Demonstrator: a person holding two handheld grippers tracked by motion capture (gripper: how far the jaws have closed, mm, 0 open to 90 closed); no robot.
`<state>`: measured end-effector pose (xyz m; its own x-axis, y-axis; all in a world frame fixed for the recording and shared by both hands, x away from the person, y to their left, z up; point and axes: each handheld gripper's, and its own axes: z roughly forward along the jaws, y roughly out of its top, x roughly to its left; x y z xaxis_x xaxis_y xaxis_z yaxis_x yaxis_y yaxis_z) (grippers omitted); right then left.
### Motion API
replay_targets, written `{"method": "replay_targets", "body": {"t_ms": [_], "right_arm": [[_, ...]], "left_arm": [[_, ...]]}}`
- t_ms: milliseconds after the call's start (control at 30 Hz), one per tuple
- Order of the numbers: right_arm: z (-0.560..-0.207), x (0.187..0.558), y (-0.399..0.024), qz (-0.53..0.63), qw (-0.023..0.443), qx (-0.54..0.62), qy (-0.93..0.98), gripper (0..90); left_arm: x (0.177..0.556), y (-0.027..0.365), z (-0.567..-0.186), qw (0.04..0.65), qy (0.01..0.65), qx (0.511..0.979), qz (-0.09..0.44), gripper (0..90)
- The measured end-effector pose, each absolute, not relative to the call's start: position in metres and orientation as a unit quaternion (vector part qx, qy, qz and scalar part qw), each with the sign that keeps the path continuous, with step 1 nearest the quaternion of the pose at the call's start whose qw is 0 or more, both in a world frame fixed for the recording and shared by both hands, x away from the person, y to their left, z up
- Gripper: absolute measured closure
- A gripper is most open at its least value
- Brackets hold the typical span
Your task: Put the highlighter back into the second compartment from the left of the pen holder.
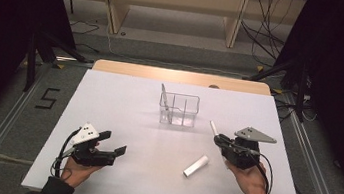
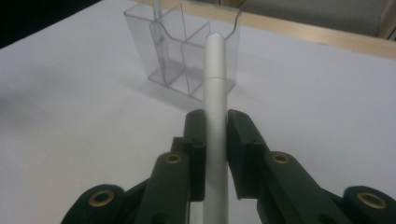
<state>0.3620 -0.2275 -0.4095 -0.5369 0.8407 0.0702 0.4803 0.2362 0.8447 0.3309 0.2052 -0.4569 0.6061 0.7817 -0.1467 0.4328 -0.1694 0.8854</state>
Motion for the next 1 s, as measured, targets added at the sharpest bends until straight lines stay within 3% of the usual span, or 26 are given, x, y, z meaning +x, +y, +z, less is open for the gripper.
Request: {"method": "replay_targets", "body": {"t_ms": [1000], "right_arm": [[-0.376, 0.429, -0.176, 0.488, 0.222, 0.419, 0.733, 78.8]], "left_arm": [[0.33, 0.205, -0.457, 0.502, 0.406, 0.743, 0.178, 18.7]]}}
